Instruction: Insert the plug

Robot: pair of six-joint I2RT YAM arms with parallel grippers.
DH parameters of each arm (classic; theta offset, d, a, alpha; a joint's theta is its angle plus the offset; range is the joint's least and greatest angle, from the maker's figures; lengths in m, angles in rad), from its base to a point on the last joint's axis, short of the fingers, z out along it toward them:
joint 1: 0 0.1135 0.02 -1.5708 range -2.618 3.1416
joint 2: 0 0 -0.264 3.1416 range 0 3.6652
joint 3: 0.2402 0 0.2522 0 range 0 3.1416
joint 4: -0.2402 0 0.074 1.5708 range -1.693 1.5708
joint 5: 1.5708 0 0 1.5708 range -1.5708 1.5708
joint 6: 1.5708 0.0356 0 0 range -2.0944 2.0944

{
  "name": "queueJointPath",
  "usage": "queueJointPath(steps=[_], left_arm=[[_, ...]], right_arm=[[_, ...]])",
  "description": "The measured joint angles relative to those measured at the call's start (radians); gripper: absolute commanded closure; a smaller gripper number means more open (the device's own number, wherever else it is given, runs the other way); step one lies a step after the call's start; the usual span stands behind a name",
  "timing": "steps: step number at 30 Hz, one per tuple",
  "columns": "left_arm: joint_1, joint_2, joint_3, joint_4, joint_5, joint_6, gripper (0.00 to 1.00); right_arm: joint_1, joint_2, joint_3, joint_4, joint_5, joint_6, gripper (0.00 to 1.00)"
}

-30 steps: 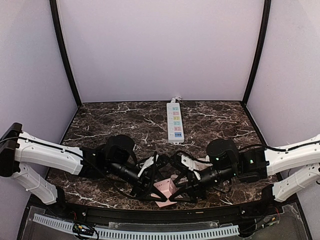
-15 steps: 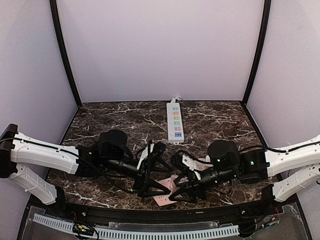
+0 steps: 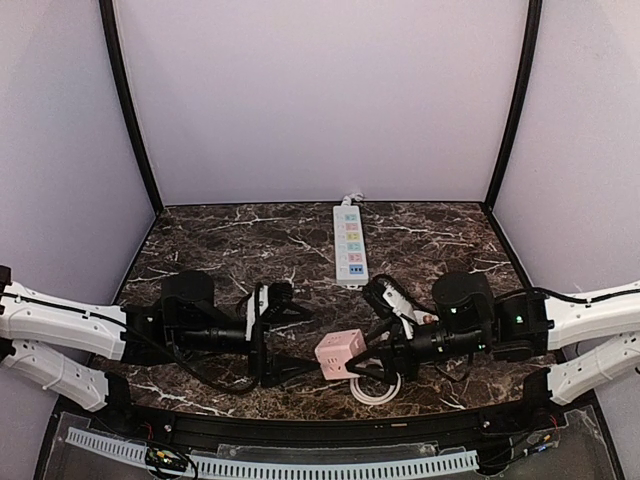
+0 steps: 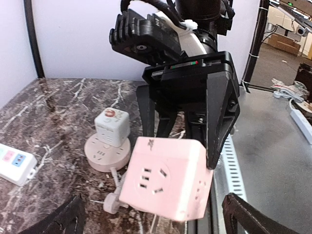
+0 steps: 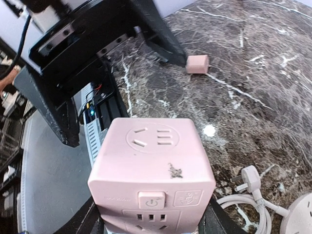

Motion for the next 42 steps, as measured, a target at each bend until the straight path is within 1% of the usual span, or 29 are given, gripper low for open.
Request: queueJointPath(steps=[3, 6, 12, 18, 27, 32, 36, 42], left_arm=[[0.0, -0.032, -0.055, 0.055, -0.082, 0.084, 0.01], [0.0, -0.029, -0.09, 0.095, -0.139, 0.182, 0.01], [-0.015, 0.026, -0.092, 0.162, -0.187, 0.356, 0.01], [-0.05, 0.093, -0.061, 0.184, -0.219, 0.47, 0.02], [-0.116, 0.194, 0.0, 0.2, -0.296, 0.55, 0.09], [-0.129, 0.251, 0.032, 0.204, -0.349, 0.575, 0.17], [-0.138, 0.286, 0.037, 0.231, -0.4, 0.596, 0.19], [-0.139, 0.314, 0.05, 0.245, -0.437, 0.622, 0.25]], right_arm=[[-0.032, -0.019, 0.0, -0.019, 0.04, 0.05, 0.73], [-0.053, -0.027, 0.0, -0.042, 0.068, 0.094, 0.72], [-0.058, -0.027, 0.0, -0.072, 0.087, 0.143, 0.72], [-0.061, -0.026, 0.003, -0.096, 0.094, 0.169, 0.72], [-0.061, -0.015, 0.005, -0.097, 0.101, 0.198, 0.72], [-0.061, -0.015, 0.006, -0.096, 0.1, 0.208, 0.72], [-0.061, -0.015, 0.006, -0.096, 0.101, 0.216, 0.72], [-0.061, -0.015, 0.006, -0.092, 0.101, 0.222, 0.72]])
